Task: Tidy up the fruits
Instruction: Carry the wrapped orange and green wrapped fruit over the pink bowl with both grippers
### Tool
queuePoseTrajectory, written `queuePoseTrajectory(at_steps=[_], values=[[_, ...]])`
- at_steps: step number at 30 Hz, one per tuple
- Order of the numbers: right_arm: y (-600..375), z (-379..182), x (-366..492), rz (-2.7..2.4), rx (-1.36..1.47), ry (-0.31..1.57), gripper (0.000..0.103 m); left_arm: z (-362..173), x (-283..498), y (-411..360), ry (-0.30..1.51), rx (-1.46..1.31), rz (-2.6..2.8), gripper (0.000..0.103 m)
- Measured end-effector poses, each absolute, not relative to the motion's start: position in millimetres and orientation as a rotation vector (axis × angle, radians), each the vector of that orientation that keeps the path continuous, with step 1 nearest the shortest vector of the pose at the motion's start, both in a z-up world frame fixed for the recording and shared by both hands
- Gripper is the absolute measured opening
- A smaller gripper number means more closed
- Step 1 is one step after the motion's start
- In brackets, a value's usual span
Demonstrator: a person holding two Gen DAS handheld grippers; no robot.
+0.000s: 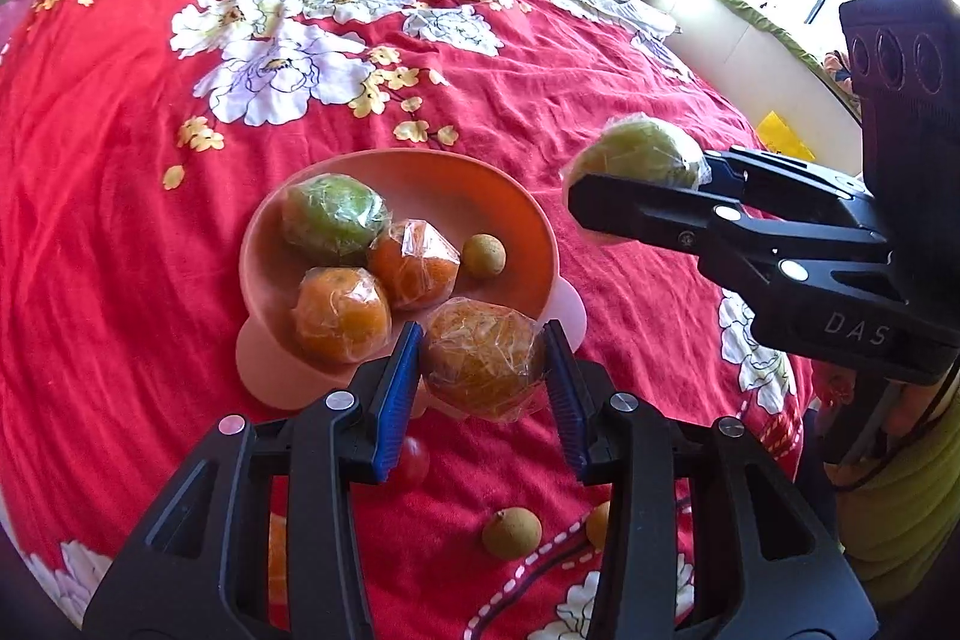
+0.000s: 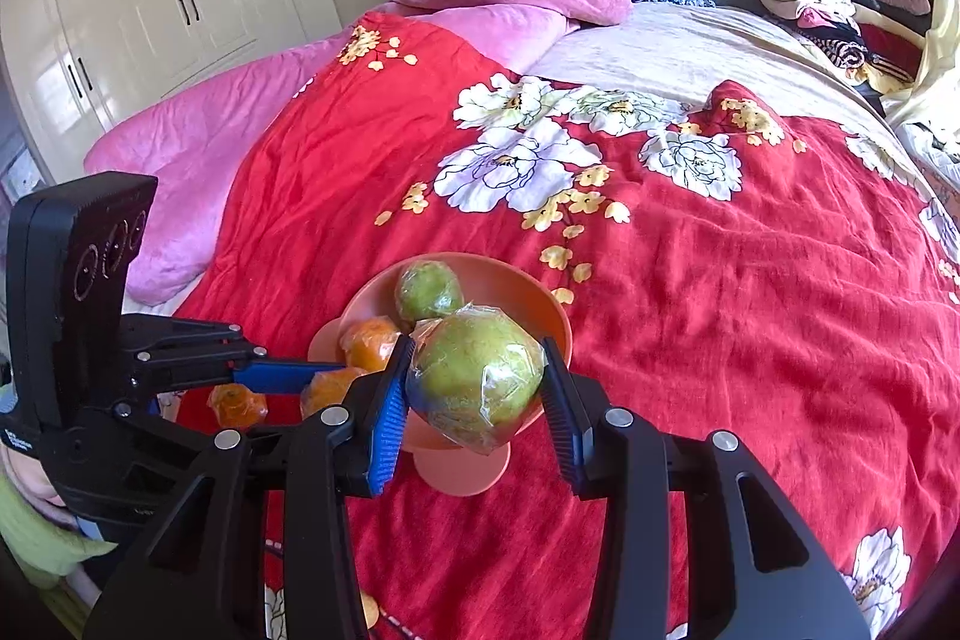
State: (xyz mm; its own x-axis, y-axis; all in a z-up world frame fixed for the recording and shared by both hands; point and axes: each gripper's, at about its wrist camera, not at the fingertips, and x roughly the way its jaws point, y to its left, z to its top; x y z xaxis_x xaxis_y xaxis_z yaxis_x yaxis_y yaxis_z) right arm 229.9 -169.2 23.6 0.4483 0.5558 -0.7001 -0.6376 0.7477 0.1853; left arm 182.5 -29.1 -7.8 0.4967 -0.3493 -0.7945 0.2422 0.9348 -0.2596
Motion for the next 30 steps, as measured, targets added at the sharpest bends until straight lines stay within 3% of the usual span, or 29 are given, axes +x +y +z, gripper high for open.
queuePoseTrajectory(at_steps=[30], values=[[-144,-4,266,0.737,-0.142,0.871,0.04,-31,204,-30,1.019,-0.127,-0.363,0.033]])
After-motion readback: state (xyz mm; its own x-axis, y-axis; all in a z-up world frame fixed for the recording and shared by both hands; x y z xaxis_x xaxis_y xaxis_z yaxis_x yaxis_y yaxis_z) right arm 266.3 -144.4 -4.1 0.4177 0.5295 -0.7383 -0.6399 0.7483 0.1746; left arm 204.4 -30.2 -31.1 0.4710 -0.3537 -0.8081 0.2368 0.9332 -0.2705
